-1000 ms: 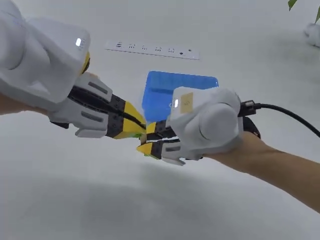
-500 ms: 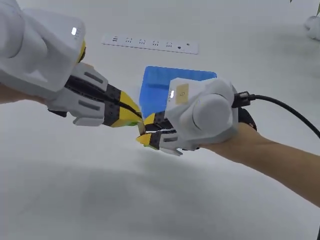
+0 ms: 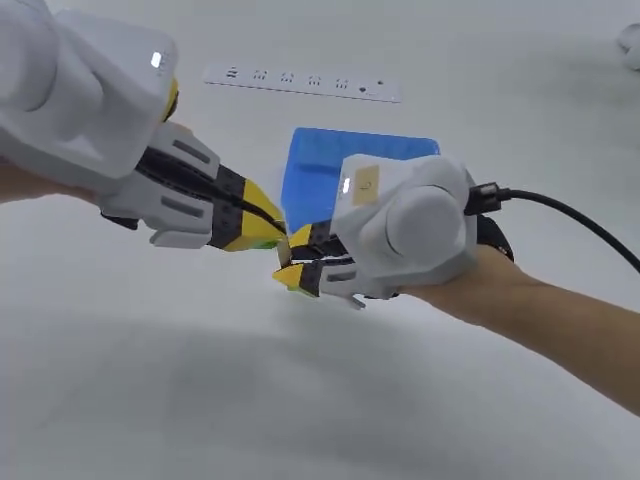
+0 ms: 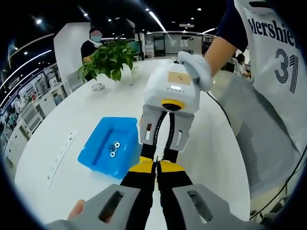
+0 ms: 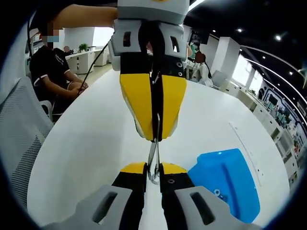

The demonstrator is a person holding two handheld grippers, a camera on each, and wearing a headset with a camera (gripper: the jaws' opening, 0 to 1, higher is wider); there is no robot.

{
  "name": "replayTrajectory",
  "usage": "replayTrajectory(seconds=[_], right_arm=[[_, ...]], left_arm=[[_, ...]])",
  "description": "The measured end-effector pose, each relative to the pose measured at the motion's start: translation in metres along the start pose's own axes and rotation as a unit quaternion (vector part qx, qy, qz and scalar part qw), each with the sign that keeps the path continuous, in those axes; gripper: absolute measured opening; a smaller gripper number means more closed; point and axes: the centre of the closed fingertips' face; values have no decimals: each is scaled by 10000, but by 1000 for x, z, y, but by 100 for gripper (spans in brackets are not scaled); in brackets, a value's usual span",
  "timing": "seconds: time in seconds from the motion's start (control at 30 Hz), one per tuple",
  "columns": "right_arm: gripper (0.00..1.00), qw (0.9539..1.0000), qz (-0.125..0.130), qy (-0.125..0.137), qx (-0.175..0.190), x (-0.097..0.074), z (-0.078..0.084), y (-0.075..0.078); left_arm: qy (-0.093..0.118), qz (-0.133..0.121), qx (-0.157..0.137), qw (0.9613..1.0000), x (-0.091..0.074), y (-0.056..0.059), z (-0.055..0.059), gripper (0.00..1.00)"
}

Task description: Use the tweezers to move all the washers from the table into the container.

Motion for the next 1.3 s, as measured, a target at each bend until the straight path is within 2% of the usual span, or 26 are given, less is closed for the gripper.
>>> replayTrajectory(seconds=[0.5,0.7,0.93,1.03,1.3], right_arm=[[11,9999,22,26,141,1,5,1],[10,9996,-89,28,269,1,5,0],[10,9996,-144,7,245,0,2,-5],[10,9995,-106,16,281,-4,0,-4],[10,9997,18,32,228,-25,-9,4]], left_arm=[[-8,19,-50,10000,4,-3,0,5],[-18,9,-42,10000,4,-4,1,5],[-104,65,-1,9999,5,3,0,5],[-76,62,39,9999,4,5,-4,5],[114,68,98,9999,-4,9,-25,5]])
Point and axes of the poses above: the centre of the closed fingertips' face, and the gripper's own axes: x roughly forward along the fingers, y roughly to its right, z roughly out of its underside, and after that the axes turned 14 degrees about -x, right-handed
